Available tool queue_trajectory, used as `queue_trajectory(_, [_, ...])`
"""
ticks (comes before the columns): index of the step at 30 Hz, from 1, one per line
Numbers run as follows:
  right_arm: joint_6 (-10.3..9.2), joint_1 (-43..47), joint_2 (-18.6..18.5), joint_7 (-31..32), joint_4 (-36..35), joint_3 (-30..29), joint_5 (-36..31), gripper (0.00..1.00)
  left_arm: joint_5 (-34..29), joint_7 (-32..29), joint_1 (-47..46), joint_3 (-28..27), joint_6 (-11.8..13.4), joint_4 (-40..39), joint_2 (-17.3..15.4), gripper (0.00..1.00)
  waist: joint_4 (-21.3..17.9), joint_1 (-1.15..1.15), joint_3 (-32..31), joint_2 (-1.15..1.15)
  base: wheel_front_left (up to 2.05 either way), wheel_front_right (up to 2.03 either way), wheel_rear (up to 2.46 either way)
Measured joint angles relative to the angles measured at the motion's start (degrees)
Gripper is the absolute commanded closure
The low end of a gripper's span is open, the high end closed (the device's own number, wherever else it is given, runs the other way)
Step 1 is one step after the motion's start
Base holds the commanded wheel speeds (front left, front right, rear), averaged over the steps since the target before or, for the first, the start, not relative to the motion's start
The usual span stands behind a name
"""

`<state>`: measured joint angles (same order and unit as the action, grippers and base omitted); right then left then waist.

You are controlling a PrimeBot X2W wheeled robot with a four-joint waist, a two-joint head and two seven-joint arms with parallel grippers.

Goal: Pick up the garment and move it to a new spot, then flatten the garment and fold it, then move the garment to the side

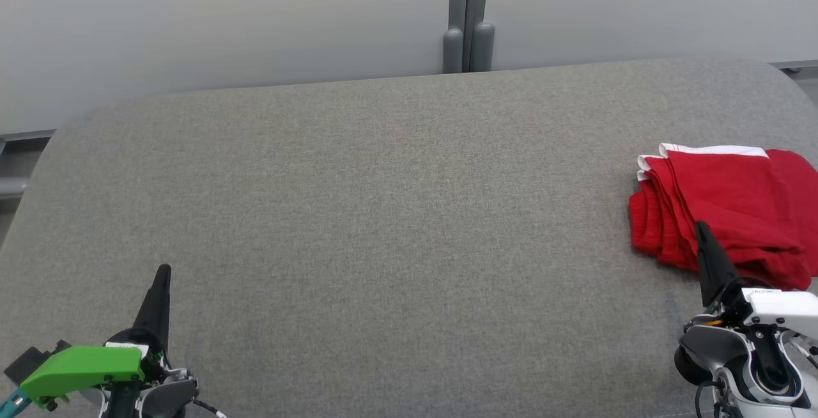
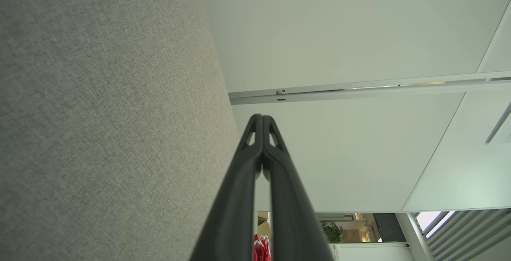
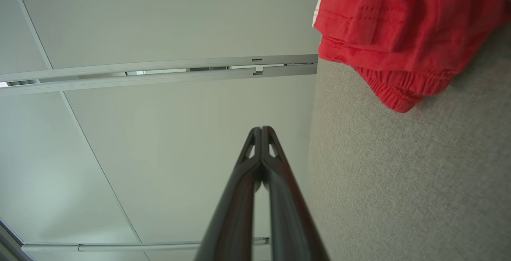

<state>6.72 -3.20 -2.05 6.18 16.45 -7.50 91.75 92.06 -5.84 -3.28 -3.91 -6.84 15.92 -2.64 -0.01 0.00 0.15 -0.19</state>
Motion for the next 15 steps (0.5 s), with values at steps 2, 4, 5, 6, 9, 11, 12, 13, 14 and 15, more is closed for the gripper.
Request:
queue_trajectory(2, [0.0, -0.02, 0.0, -0.01, 0.0, -0.01, 0.0, 1.0, 0.0, 0.0, -0.02, -0.01, -0.02, 0.0, 0.0, 1.0, 0.0, 0.0, 0.0, 0.0, 0.0, 0.0, 0.0])
queue_trajectory(4, [0.0, -0.05, 0.0, 0.0, -0.01, -0.02, 0.0, 1.0, 0.0, 0.0, -0.02, -0.01, -0.03, 0.01, 0.0, 1.0, 0.0, 0.0, 0.0, 0.0, 0.0, 0.0, 0.0])
queue_trajectory(5, [0.0, -0.06, 0.0, 0.0, -0.01, -0.03, 0.0, 1.0, 0.0, -0.01, -0.02, -0.01, -0.03, 0.01, 0.0, 1.0, 0.0, 0.0, 0.0, 0.0, 0.0, 0.0, 0.0])
queue_trajectory(6, [0.0, -0.07, 0.0, 0.0, -0.01, -0.03, 0.0, 1.0, 0.01, -0.01, -0.03, -0.01, -0.03, 0.02, 0.0, 1.0, 0.0, 0.0, 0.0, 0.0, 0.0, 0.0, 0.0])
queue_trajectory(9, [0.0, -0.08, 0.0, 0.0, -0.02, -0.04, 0.0, 1.0, 0.0, -0.01, -0.03, -0.02, -0.03, 0.03, 0.0, 1.0, 0.0, 0.0, 0.0, 0.0, 0.0, 0.0, 0.0])
queue_trajectory(11, [0.0, -0.08, 0.0, 0.0, -0.03, -0.04, 0.0, 1.0, 0.0, -0.04, -0.04, -0.02, -0.03, 0.04, 0.01, 1.0, 0.0, 0.0, 0.0, 0.0, 0.0, 0.0, 0.0])
queue_trajectory(12, [0.0, -0.08, 0.0, 0.0, -0.03, -0.05, 0.0, 1.0, 0.01, -0.15, -0.04, -0.03, -0.03, 0.04, 0.01, 1.0, 0.0, 0.0, 0.0, 0.0, 0.0, 0.0, 0.0])
queue_trajectory(13, [0.0, -0.08, 0.0, 0.0, -0.04, -0.05, 0.0, 1.0, 0.01, -0.16, -0.04, -0.03, -0.03, 0.04, 0.01, 1.0, 0.0, 0.0, 0.0, 0.0, 0.0, 0.0, 0.0])
queue_trajectory(14, [0.0, -0.08, 0.0, 0.0, -0.04, -0.05, 0.0, 1.0, 0.01, -0.16, -0.04, -0.03, -0.03, 0.05, 0.02, 1.0, 0.0, 0.0, 0.0, 0.0, 0.0, 0.0, 0.0])
queue_trajectory(15, [0.0, -0.08, 0.0, 0.0, -0.04, -0.07, 0.0, 1.0, 0.0, -0.16, -0.05, -0.03, -0.03, 0.05, 0.02, 1.0, 0.0, 0.0, 0.0, 0.0, 0.0, 0.0, 0.0])
